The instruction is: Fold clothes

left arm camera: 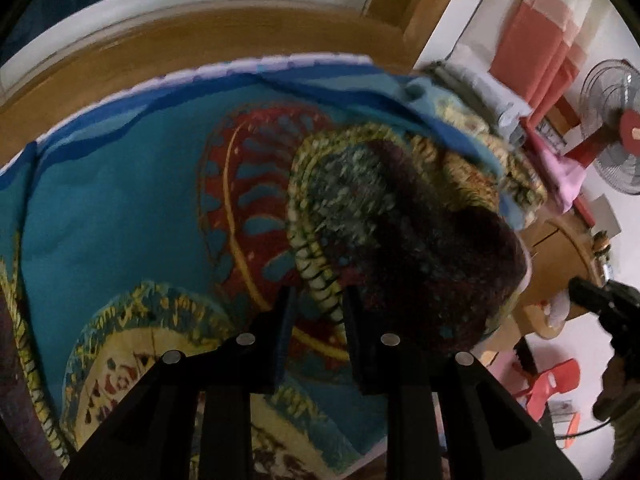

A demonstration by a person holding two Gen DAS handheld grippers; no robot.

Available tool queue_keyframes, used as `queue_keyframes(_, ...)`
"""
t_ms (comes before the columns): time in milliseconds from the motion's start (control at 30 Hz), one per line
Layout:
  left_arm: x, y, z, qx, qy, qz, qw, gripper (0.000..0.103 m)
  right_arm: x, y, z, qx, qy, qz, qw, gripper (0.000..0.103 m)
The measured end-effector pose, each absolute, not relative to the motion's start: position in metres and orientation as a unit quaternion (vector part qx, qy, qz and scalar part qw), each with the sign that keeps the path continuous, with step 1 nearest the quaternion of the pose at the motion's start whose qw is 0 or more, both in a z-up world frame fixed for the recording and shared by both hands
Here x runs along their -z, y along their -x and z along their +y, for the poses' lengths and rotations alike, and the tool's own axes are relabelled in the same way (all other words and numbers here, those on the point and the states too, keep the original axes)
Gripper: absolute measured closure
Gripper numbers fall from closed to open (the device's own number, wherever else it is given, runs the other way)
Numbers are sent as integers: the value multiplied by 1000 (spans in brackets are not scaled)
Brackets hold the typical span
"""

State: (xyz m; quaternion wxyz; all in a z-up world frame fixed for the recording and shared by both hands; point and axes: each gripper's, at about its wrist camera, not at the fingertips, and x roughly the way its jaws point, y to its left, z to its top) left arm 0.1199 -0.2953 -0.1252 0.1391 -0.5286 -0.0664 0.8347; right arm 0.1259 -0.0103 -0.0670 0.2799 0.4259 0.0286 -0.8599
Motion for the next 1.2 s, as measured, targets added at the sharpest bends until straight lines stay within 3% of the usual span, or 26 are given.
queue_keyframes(167, 139, -128, -304, -823, 546, -86, 130, 79, 90, -127, 5, 849, -466, 46, 246, 103)
queue_keyframes(367, 140, -141, -312, -821, 546, -105, 128, 79, 102, -118, -13, 840, -480, 13, 252, 102)
queue_keyframes(567, 132, -138, -319, -822, 538, -116, 148, 79, 98, -89, -28, 853, -463, 39, 237, 95)
queue_keyframes(667, 127, -127, -316, -825, 526, -114, 174, 79, 94, -72, -30, 868, -451, 56, 202, 87)
queue_keyframes(733, 125, -116, -306, -826, 523, -108, 180, 79, 94, -62, -25, 878, -441, 62, 177, 68)
queue_keyframes(833, 118, -100, -284, -817, 524, -112, 214, 79, 94, -53, -3, 896, -424, 68, 115, 47)
queue_keyframes(933, 108, -79, -253, -813, 520, -92, 245, 79, 97, -47, 25, 903, -416, 72, 74, 40)
queue_keyframes(1200, 109, -16, -159, -805, 525, -83, 264, 78, 121, -4, 92, 897, -433, 74, 50, 39)
